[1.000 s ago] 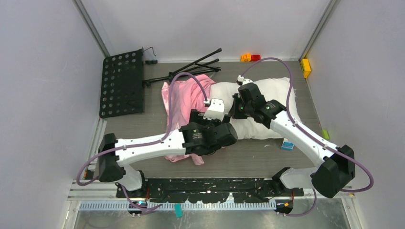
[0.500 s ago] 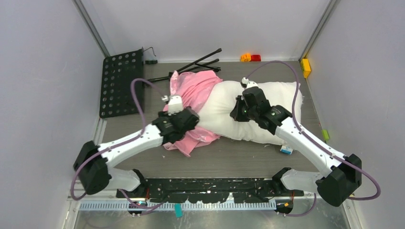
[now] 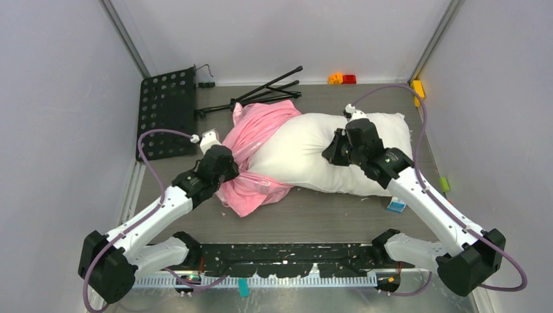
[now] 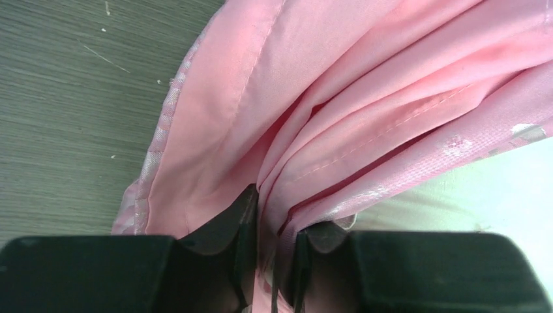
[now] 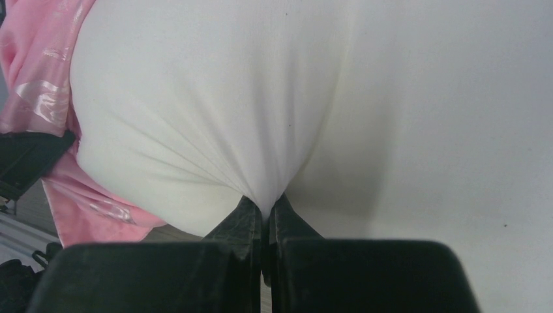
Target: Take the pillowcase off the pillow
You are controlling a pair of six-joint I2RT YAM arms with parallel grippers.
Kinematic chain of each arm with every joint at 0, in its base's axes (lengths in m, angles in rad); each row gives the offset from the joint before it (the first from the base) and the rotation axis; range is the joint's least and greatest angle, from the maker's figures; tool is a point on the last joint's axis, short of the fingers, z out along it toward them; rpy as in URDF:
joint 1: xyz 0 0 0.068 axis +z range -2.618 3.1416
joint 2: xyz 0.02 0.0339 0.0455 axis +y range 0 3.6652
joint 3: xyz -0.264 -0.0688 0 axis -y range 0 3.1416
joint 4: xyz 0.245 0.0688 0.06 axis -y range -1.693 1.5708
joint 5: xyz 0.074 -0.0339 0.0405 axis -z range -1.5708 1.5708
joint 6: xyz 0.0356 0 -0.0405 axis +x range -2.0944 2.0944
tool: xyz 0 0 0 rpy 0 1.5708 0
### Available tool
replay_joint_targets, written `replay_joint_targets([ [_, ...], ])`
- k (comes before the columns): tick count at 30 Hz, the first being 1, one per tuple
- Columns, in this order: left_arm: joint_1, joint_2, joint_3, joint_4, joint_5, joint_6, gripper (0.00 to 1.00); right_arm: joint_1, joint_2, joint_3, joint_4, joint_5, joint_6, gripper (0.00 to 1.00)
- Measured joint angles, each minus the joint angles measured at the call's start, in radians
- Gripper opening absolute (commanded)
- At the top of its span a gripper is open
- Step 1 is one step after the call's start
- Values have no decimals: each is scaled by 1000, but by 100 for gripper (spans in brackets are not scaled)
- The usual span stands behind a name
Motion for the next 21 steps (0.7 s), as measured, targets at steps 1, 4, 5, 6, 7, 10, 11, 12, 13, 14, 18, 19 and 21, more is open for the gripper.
replay_joint_targets([
  [1,1,2,0,3,5,1,16,0,-2,0,-3,4,2,0],
  [4,7,3,0,17,29,2,12,-1,-22,2,-13,31,6,0],
  [5,7,3,0,24,39,2,11,-1,-32,3,-19,43,7,0],
  [6,7,3,0,33,47,2,11,-1,-47,5,-26,61,8,0],
  [7,7,2,0,40,51,1,10,-2,-62,8,-32,80,8,0],
  [10,7,-5,-7,69,71,-4,6,-4,-106,22,-54,132,6,0],
  [11,8,-8,-11,81,80,-6,4,-5,-121,27,-59,150,4,0],
  [12,12,-11,-15,90,89,-8,2,-5,-135,31,-64,170,1,0],
  [13,19,-15,-21,101,101,-10,0,-5,-150,35,-75,186,-1,0],
  [14,27,-18,-26,111,113,-12,0,-5,-162,39,-82,199,-4,0],
  [18,97,-30,-53,145,190,-41,0,-5,-219,39,-96,253,-9,0],
  [19,117,-32,-59,150,212,-52,0,-5,-236,38,-95,269,-8,0],
  [21,159,-34,-68,156,254,-74,0,-5,-277,31,-87,308,-7,0],
])
